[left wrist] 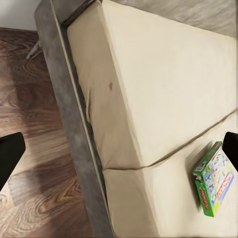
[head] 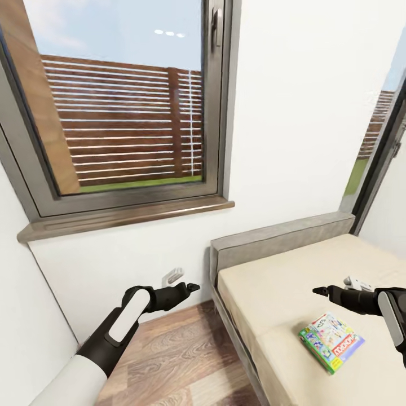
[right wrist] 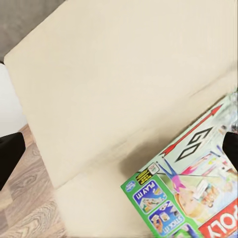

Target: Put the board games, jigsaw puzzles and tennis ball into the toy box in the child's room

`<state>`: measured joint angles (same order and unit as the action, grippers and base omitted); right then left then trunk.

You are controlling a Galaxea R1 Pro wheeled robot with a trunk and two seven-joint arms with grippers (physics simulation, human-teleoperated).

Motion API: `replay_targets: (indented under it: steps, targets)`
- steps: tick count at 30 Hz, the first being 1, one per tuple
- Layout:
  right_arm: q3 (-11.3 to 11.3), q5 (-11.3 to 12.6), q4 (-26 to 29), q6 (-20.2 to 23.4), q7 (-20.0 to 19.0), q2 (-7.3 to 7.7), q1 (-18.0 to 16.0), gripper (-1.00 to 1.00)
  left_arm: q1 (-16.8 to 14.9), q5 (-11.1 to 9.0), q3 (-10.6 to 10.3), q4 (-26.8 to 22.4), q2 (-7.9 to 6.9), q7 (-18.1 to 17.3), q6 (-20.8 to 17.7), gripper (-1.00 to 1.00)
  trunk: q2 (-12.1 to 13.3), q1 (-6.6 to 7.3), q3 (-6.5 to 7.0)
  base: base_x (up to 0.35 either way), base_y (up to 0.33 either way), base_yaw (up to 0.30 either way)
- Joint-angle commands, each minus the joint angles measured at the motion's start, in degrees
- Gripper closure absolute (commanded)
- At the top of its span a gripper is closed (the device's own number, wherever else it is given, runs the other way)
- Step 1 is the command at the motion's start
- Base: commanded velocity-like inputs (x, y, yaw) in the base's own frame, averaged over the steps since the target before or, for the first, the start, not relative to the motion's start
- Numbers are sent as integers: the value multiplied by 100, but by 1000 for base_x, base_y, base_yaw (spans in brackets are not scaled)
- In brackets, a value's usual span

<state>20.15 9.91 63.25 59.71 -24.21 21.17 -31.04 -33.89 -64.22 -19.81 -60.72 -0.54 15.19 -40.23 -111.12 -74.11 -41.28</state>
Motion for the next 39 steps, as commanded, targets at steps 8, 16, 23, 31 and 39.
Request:
replay_targets:
  steps: [8,16,23,31,39]
  targets:
    - [7,7,-12,29,-5,-4,-7,-100,-3,-63,-14,-10,-7,55,-2,-100,-3,1,-6,0,0,-275]
    - [7,4,-27,29,-5,-6,-8,-100,-3,-64,-14,-10,-7,55,-2,-100,-3,1,-6,0,0,-269]
    - [3,3,-193,29,0,-7,-15,-100,-3,-64,-10,-10,-7,55,-2,-100,-3,1,-6,0,0,-131]
    - [-4,2,-597,29,49,-8,-188,-100,2,-64,-7,-10,-13,55,-2,-100,-203,-109,-96,0,0,-46]
    - [-15,-1,-985,29,220,-15,-375,-100,5,-64,-6,-10,-17,55,-2,-100,-524,-285,-239,0,0,-13]
